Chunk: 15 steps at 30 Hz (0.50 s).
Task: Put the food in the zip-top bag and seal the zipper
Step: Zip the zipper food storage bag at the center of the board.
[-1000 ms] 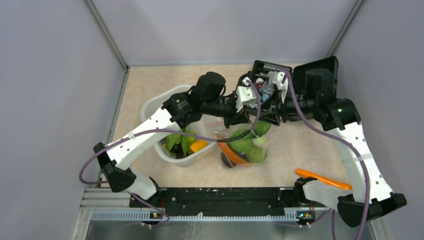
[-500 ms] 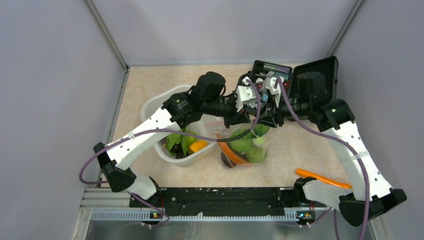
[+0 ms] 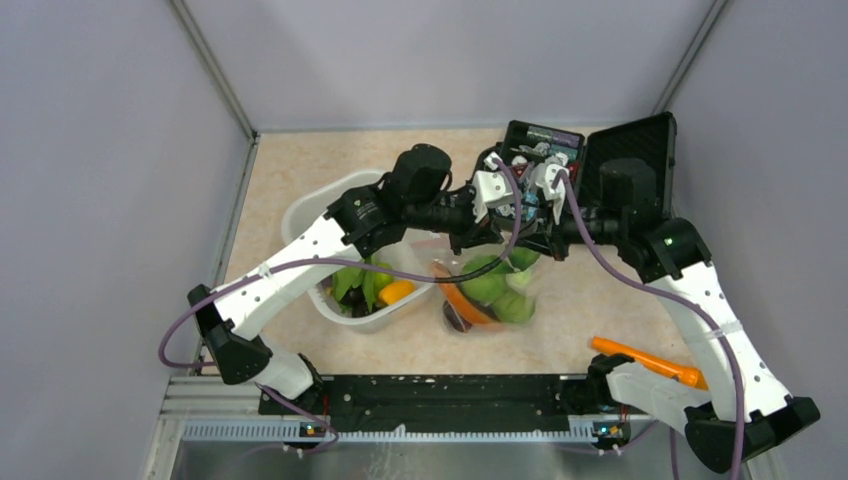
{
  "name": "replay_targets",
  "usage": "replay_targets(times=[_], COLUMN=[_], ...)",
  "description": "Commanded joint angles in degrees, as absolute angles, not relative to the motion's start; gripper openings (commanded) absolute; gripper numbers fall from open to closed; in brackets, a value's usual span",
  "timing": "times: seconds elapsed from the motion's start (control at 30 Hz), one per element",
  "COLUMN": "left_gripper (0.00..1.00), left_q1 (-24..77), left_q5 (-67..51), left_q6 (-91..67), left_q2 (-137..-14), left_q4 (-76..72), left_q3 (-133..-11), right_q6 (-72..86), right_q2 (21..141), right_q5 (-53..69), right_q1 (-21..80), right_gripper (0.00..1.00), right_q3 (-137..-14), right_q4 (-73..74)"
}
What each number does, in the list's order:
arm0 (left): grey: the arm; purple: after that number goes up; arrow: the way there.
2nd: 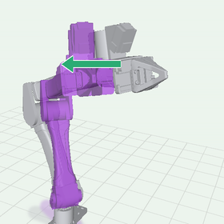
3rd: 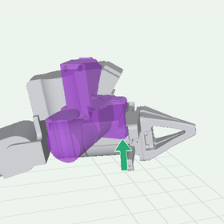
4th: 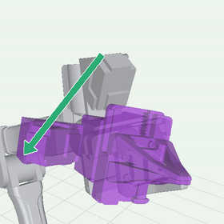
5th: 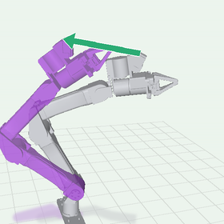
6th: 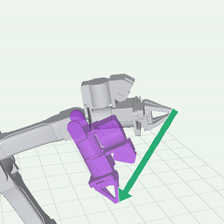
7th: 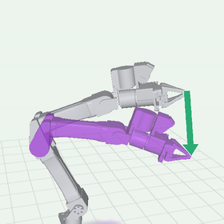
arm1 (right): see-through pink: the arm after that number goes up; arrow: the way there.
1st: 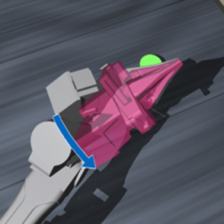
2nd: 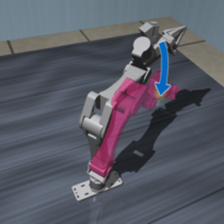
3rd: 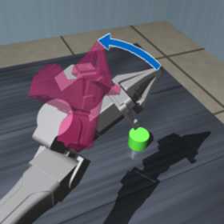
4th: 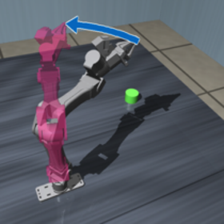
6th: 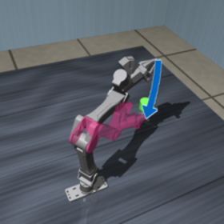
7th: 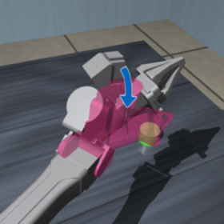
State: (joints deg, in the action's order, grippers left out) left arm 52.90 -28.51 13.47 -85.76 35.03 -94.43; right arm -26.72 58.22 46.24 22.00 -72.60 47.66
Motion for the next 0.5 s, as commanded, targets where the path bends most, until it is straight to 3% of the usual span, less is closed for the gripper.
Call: replay_targets(times=[0.0,0.47], left_gripper=[0.00,0.00], left_q1=[52.8,48.7], left_q5=[-27.4,-25.1], left_q6=[14.2,13.9], left_q2=[-82.7,-75.2], left_q4=[31.9,32.0], left_q3=[-92.7,-82.7], right_q6=[-24.7,-23.4], right_q2=[56.5,55.9], right_q5=[43.7,41.0], right_q1=[22.3,22.3], right_gripper=[0.00,0.00], right_q3=[-71.9,-71.2], right_q4=[41.8,41.6])
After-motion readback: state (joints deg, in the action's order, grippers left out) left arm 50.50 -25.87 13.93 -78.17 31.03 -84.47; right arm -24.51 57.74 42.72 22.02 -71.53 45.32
